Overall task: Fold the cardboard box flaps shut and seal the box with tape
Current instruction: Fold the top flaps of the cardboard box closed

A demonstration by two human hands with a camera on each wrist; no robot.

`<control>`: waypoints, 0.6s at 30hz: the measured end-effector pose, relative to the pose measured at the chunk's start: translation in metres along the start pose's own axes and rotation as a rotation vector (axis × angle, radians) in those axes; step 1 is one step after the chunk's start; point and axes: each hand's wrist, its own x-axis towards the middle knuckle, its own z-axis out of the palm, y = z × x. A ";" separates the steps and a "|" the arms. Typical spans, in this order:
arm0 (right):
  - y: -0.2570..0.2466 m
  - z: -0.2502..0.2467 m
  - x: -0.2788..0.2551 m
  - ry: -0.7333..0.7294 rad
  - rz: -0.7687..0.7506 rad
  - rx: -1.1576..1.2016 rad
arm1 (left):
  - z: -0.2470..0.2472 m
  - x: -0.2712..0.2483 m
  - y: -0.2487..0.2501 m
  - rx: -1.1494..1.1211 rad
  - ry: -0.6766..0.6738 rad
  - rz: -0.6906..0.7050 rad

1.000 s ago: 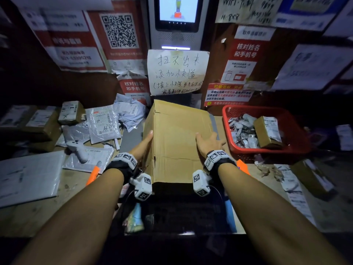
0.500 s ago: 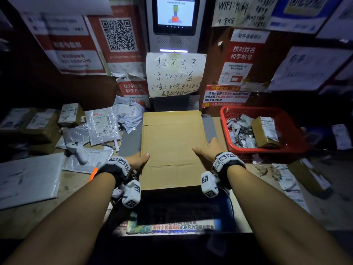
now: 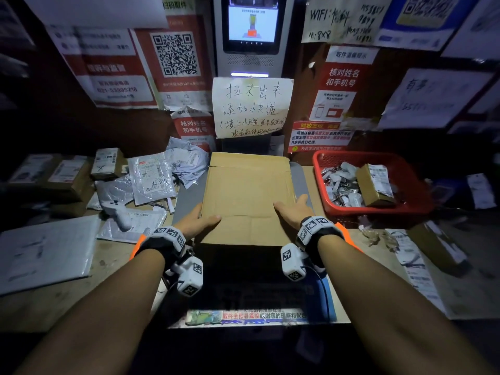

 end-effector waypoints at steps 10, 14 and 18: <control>-0.015 -0.042 -0.005 -0.003 -0.236 0.563 | 0.005 -0.030 0.056 -0.316 0.190 0.060; -0.010 -0.050 -0.018 -0.057 -0.335 0.414 | 0.002 -0.019 0.050 -0.100 0.247 0.028; -0.004 -0.050 -0.032 -0.021 -0.437 0.105 | 0.008 -0.013 0.062 0.099 0.476 -0.145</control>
